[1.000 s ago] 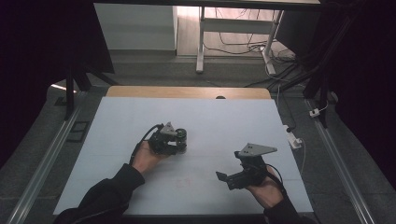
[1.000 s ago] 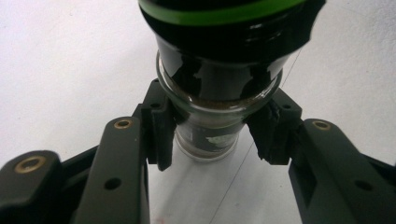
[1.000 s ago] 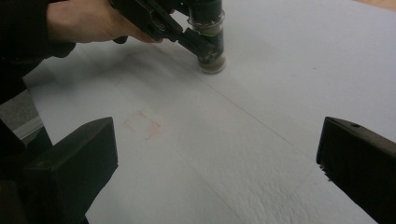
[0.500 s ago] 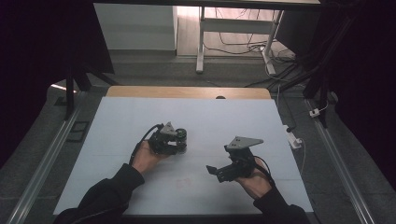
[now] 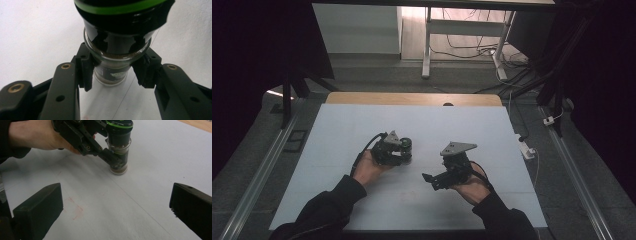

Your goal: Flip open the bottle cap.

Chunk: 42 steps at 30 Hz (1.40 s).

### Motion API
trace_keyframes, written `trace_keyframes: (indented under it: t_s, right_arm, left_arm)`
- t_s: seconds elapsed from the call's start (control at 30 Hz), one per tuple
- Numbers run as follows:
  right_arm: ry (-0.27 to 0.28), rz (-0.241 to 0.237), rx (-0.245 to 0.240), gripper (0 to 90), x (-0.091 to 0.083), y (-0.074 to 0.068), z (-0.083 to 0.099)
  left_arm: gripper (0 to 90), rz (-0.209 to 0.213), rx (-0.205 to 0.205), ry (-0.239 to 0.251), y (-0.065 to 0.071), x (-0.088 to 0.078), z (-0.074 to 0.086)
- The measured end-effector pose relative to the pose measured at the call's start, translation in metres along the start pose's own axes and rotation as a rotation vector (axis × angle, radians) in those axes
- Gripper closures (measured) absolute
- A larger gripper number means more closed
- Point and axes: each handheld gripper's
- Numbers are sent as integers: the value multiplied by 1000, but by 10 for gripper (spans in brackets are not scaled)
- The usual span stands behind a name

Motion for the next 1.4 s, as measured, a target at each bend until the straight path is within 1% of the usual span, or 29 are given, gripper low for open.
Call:
trace_keyframes:
  t_s: [0.03,0.1,0.17,0.23,0.27,0.4,0.6,0.63,0.7,0.73,0.8,0.83,0.9,0.97,1.03,1.1,1.17,1.23,1.3,1.33,1.4]
  right_arm:
    - [0,0,0,0,0,0,0]
    - [-4,-11,17,0,4,2,-4]
    - [-9,-12,20,0,8,3,-7]
    - [-12,-13,18,0,10,3,-8]
    - [-15,-17,16,0,14,3,-11]
    - [-18,-13,-5,0,23,3,-16]
    - [-24,-10,-1,0,32,5,-20]
    - [-25,-8,8,0,35,7,-21]
    - [-25,-6,7,0,37,7,-22]
    - [-29,-4,-2,0,40,9,-23]
    - [-28,-2,3,0,42,8,-24]
    - [-28,-1,-4,0,44,9,-24]
    - [-24,6,-5,36,48,10,-26]
    - [-25,12,-20,87,51,11,-27]
    - [-29,19,-34,165,53,11,-29]
    - [-29,14,-34,261,55,12,-30]
    - [-35,-7,-38,368,57,12,-32]
    - [-47,-14,-37,484,60,13,-33]
    - [-59,-43,-36,574,62,14,-33]
    - [-61,-50,-30,633,63,15,-33]
    - [-63,-78,-30,738,65,17,-34]
  left_arm:
    - [536,0,0,0,0,0,0]
    - [535,-1,0,-1,0,0,0]
    - [535,-1,-1,-1,0,0,0]
    - [536,-1,-1,-1,0,0,0]
    - [536,0,-1,-1,0,0,0]
    - [535,-1,0,-3,0,0,0]
    - [536,-2,0,-4,0,0,0]
    - [535,-2,-1,-4,0,0,0]
    - [536,-2,-2,-5,0,0,-1]
    - [535,-2,-2,-5,0,0,-1]
    - [536,-2,-1,-5,0,0,-1]
    - [536,-3,-1,-6,0,0,-1]
    - [536,-3,-1,-7,0,0,-1]
    - [535,-4,-1,-8,1,0,-1]
    - [535,-2,1,-9,0,0,-1]
    - [535,-1,2,-10,0,0,-1]
    - [535,-3,2,-10,1,0,-1]
    - [535,-3,2,-10,1,0,-1]
    - [535,-4,1,-10,1,0,-1]
    - [535,-4,1,-10,1,0,-1]
    - [535,-5,0,-10,1,0,-1]
Point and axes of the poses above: each handheld gripper's, and its own axes: x roughly forward along the jaws, z roughly out of its underside, y roughly to its right, and after that the axes turned 6 degrees about -x, right-handed
